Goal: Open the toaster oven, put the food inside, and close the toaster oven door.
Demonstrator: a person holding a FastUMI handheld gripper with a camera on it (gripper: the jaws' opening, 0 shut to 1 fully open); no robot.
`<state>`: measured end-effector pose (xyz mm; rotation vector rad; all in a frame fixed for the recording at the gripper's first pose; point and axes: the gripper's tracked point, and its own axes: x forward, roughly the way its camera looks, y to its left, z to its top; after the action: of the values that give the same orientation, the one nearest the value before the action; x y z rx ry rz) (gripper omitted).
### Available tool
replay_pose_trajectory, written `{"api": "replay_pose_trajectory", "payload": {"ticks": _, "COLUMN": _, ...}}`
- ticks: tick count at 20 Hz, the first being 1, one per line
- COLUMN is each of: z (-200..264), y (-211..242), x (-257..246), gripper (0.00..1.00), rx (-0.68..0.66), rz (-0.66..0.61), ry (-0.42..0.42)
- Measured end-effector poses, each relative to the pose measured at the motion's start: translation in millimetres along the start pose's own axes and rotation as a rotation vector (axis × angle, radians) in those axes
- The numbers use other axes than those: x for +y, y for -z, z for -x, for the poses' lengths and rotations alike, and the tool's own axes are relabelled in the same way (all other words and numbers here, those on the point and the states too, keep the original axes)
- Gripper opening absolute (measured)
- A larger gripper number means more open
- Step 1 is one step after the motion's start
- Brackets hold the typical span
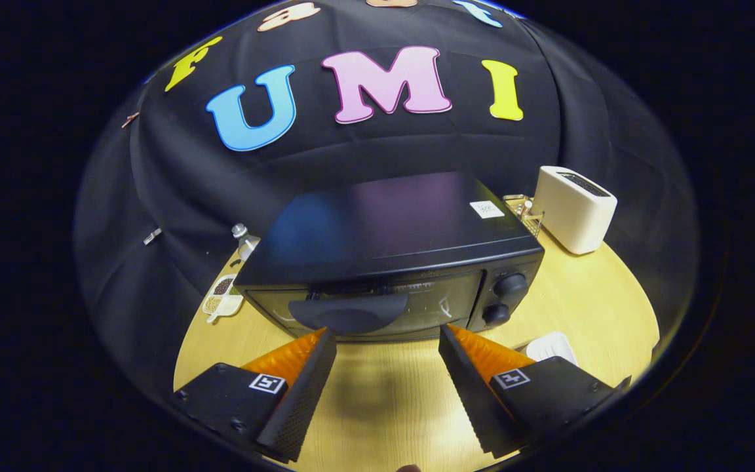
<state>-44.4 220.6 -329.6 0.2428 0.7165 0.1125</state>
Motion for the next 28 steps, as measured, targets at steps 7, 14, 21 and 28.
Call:
{"api": "replay_pose_trajectory", "payload": {"ticks": 7, "z": 44, "y": -37, "x": -8, "gripper": 0.98, "rx": -0.122, "rz": 0.055, "ry": -0.042}}
{"api": "replay_pose_trajectory", "payload": {"ticks": 14, "z": 99, "y": -106, "x": -41, "gripper": 0.98, "rx": -0.278, "rz": 0.053, "ry": -0.018}}
{"api": "replay_pose_trajectory", "payload": {"ticks": 21, "z": 160, "y": -188, "x": -73, "gripper": 0.98, "rx": -0.461, "rz": 0.075, "ry": 0.004}}
{"api": "replay_pose_trajectory", "payload": {"ticks": 28, "z": 204, "y": -210, "x": -108, "gripper": 0.98, "rx": -0.537, "rz": 0.085, "ry": 0.025}}
